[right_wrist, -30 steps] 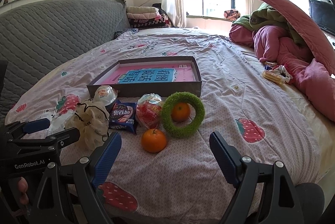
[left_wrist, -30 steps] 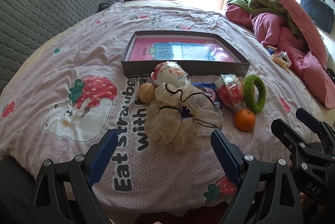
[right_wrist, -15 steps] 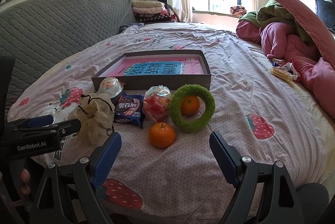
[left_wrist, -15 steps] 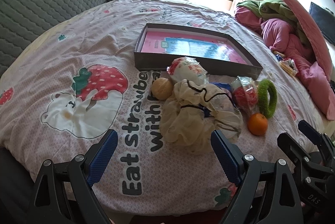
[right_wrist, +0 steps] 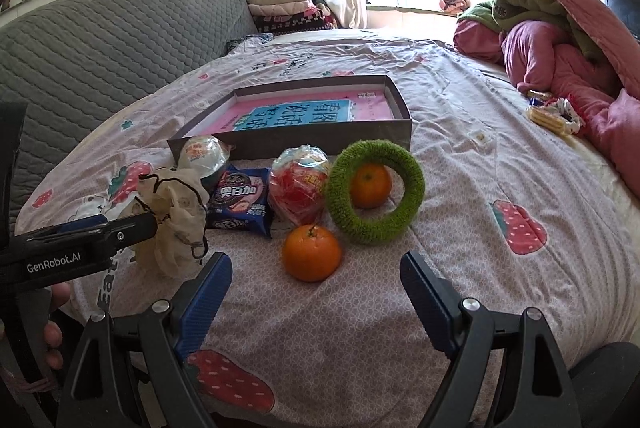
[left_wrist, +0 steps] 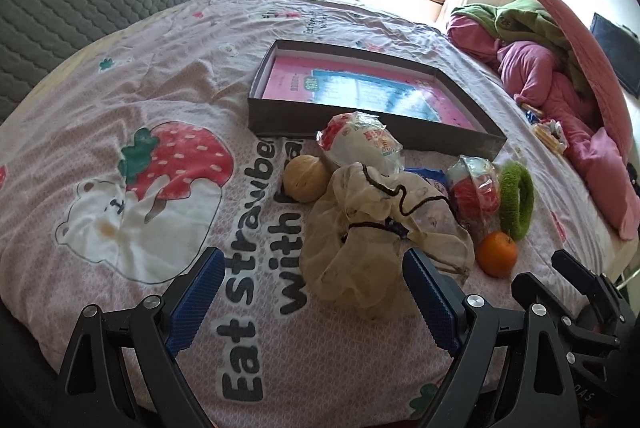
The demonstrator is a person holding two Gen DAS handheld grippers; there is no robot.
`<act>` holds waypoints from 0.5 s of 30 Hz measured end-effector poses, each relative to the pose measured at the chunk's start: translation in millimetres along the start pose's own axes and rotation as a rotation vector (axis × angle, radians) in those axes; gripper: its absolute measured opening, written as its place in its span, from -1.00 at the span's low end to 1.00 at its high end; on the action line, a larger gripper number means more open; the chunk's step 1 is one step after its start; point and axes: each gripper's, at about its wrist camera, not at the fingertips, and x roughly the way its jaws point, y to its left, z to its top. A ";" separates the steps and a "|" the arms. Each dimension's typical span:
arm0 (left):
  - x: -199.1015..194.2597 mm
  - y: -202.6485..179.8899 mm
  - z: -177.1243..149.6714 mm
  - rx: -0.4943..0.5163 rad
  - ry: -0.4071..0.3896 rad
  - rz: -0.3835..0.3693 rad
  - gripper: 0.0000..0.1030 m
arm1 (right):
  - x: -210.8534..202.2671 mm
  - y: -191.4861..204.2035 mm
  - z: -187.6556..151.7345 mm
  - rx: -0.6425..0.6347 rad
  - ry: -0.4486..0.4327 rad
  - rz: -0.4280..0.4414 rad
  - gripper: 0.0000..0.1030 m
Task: Organize objects
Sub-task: 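Move the right tool to the mandarin while the left tool approaches the beige mesh bag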
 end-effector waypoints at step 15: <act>28.5 4.2 2.3 -0.007 0.053 -0.039 0.76 | 24.9 1.0 -3.4 0.009 0.056 -0.007 0.36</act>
